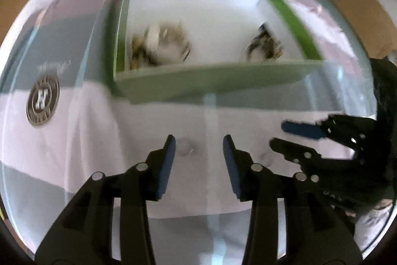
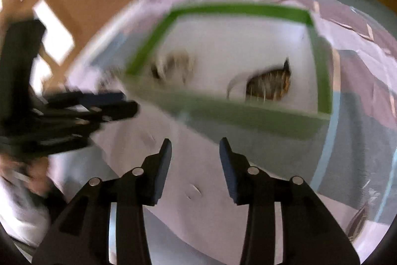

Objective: Organize jewelry
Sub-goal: 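Move the left tool to a plain silver ring while the right tool approaches the other ring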

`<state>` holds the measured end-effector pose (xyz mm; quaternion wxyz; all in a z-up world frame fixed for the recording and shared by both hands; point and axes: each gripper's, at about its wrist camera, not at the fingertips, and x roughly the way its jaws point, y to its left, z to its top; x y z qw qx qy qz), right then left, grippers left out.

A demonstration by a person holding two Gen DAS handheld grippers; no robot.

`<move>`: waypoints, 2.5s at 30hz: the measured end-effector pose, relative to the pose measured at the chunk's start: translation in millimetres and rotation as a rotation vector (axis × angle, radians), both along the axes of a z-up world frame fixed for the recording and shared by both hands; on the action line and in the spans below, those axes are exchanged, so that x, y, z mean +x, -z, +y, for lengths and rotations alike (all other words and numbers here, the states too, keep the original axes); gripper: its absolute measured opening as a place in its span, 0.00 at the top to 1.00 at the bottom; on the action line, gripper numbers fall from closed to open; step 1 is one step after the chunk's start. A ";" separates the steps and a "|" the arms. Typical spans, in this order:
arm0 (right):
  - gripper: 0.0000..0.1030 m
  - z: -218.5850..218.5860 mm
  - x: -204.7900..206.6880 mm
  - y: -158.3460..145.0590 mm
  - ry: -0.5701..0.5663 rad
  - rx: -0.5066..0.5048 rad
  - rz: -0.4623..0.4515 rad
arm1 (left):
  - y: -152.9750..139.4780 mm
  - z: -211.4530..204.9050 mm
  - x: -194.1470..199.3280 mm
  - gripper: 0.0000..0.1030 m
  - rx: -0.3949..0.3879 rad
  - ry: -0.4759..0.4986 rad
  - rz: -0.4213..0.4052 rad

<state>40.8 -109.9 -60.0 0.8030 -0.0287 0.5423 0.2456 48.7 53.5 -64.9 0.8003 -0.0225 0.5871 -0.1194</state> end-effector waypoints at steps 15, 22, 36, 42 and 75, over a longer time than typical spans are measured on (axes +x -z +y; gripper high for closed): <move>0.73 -11.8 3.8 20.7 0.074 -0.091 0.089 | 14.5 0.9 4.5 0.62 -0.017 -0.031 0.053; 0.72 -3.8 -7.3 24.9 -0.001 -0.058 0.133 | 26.9 -11.6 9.4 0.62 0.018 -0.023 0.063; 0.82 -14.9 0.5 26.6 0.069 -0.081 0.103 | 19.7 -27.2 3.2 0.74 -0.020 0.059 0.012; 0.66 -51.5 7.2 21.5 0.168 -0.039 0.119 | 15.3 -17.5 7.3 0.71 -0.039 0.024 0.018; 0.63 -45.8 3.5 22.7 0.173 -0.044 0.138 | 25.7 -32.0 -5.0 0.60 0.005 0.056 0.033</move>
